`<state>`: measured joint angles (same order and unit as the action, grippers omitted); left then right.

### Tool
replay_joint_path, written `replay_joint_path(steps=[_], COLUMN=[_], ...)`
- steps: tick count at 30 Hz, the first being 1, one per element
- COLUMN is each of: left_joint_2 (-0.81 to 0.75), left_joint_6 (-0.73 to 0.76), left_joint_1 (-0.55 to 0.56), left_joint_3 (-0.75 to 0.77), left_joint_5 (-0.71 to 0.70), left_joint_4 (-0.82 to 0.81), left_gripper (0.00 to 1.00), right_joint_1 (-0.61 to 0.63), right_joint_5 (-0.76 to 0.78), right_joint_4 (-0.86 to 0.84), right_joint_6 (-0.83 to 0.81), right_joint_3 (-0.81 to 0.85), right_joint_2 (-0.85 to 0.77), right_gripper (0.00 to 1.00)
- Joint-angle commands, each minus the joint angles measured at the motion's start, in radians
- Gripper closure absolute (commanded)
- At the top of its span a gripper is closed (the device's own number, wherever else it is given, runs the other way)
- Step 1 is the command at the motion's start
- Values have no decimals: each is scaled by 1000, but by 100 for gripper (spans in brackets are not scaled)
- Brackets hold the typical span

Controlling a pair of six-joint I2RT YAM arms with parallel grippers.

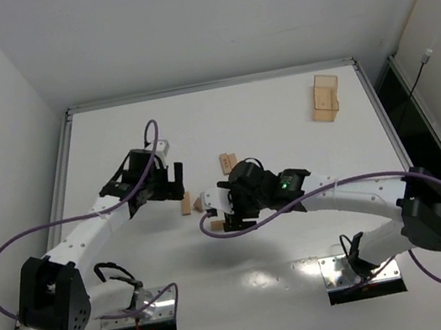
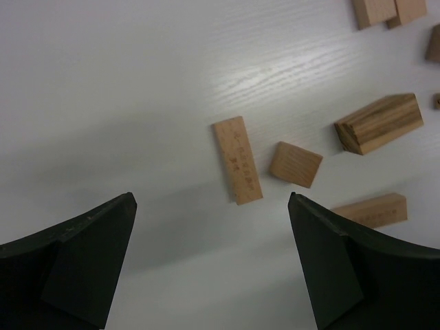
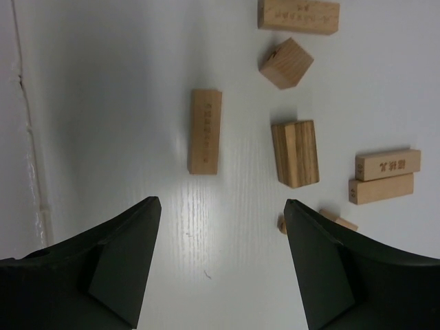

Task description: Build the wood block tower

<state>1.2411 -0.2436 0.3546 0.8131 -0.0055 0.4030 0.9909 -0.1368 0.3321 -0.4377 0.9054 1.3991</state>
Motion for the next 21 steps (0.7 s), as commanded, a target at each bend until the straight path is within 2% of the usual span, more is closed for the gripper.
replay_joint_path(steps=[1,5,7,10,11,14,21], left_joint_2=[-51,-51,-51,-20,-5,73,178], left_joint_6=[15,-5,-14,-25,-34,-43,-71], left_joint_1=[47,47,47,47,47,67,132], left_joint_3=[-14,-34,-43,-65,-65,-51,14], left_joint_5=[21,21,38,56,56,79,42], left_joint_4=[-12,-21,-21,-30,-30,-30,-39], left_gripper=[10,10,14,25,32,44,46], right_joint_1=[-8,-8,2,2,2,-8,-8], right_joint_5=[22,22,22,22,22,40,49], right_joint_4=[-31,-31,-31,-31,-21,-21,-21], right_joint_6=[-1,-19,-29,-38,-38,-38,-27], right_joint_3=[-51,-62,-53,-14,-14,-14,-65], right_joint_2=[-52,-52,-31,-18,-9,-18,-54], right_gripper=[31,31,32,32,32,32,32])
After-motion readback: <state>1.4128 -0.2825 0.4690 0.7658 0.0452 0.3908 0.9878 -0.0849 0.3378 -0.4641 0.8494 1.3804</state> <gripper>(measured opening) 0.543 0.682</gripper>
